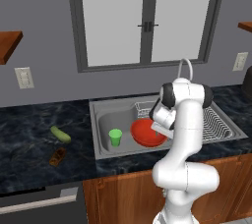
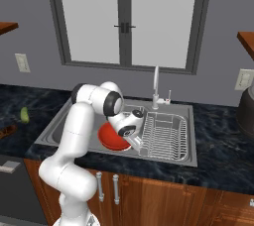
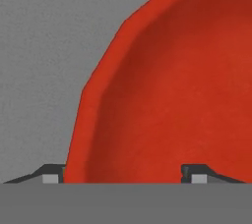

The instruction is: Remove the cucumber and sweet potato from the sink. Then move the bowl and cup from the counter to the sink for washing.

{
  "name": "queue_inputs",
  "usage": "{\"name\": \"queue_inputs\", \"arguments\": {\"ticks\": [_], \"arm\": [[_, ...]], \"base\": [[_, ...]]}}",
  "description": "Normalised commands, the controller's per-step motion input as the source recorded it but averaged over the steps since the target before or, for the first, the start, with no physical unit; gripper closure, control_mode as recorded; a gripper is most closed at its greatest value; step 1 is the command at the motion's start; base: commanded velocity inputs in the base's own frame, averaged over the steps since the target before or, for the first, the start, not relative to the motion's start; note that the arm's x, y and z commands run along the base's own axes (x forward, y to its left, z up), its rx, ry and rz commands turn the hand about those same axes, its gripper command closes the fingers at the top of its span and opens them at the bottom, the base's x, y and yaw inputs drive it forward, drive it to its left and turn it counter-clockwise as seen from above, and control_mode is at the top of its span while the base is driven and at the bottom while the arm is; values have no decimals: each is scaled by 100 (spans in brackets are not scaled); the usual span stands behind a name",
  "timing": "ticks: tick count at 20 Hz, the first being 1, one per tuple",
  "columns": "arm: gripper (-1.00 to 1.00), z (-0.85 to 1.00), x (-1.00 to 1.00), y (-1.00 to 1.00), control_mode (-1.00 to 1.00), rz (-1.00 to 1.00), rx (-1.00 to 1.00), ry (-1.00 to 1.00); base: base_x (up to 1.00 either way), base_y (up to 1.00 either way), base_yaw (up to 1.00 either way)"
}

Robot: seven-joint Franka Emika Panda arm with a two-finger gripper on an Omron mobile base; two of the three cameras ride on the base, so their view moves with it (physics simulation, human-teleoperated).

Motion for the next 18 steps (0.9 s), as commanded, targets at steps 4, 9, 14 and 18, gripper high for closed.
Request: {"name": "queue_inputs", "arguments": {"ticks": [4, 9, 14, 18], "arm": [[-100, 3, 0, 2, -100, -3, -1, 0], [-100, 9, 0, 0, -100, -1, -4, 0], [-100, 17, 0, 0, -100, 0, -5, 0], [-100, 24, -2, 0, -100, 0, -7, 0]], "base": [[0, 0, 0], [0, 0, 0], [0, 0, 0], [0, 0, 0]]}}
